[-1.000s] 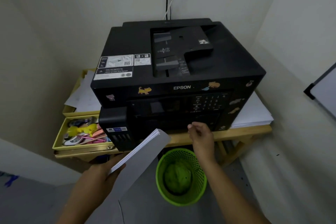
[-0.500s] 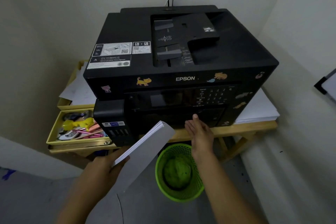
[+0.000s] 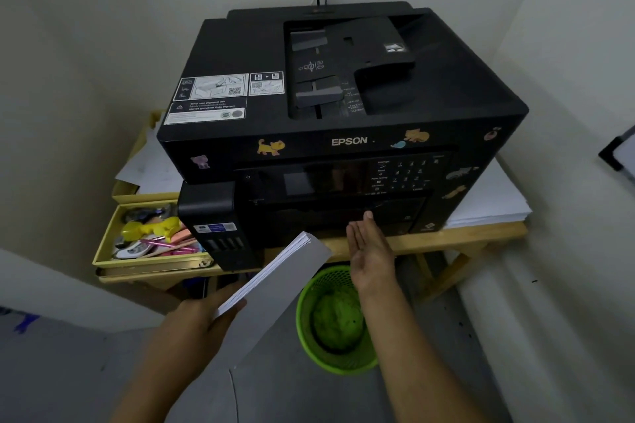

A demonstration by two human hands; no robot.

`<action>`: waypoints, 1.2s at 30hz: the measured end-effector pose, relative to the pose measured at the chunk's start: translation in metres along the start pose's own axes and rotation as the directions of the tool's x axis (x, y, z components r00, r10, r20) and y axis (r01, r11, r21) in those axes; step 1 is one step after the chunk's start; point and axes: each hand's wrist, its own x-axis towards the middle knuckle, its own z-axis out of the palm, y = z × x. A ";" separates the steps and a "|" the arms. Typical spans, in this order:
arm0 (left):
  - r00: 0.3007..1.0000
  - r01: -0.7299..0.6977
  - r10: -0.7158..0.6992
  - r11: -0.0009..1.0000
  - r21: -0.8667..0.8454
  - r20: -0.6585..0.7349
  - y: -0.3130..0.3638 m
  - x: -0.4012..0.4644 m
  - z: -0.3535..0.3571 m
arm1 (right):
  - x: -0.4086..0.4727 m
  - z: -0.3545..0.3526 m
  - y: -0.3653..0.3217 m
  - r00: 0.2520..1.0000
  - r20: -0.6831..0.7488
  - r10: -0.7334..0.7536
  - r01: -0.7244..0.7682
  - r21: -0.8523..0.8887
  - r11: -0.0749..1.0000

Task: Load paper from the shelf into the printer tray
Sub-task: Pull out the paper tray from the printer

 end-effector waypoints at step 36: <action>0.994 0.099 -0.101 0.993 0.065 0.035 0.033 -0.027 0.006 | 0.030 0.001 0.027 0.981 -0.194 0.027 -0.020 0.037 0.999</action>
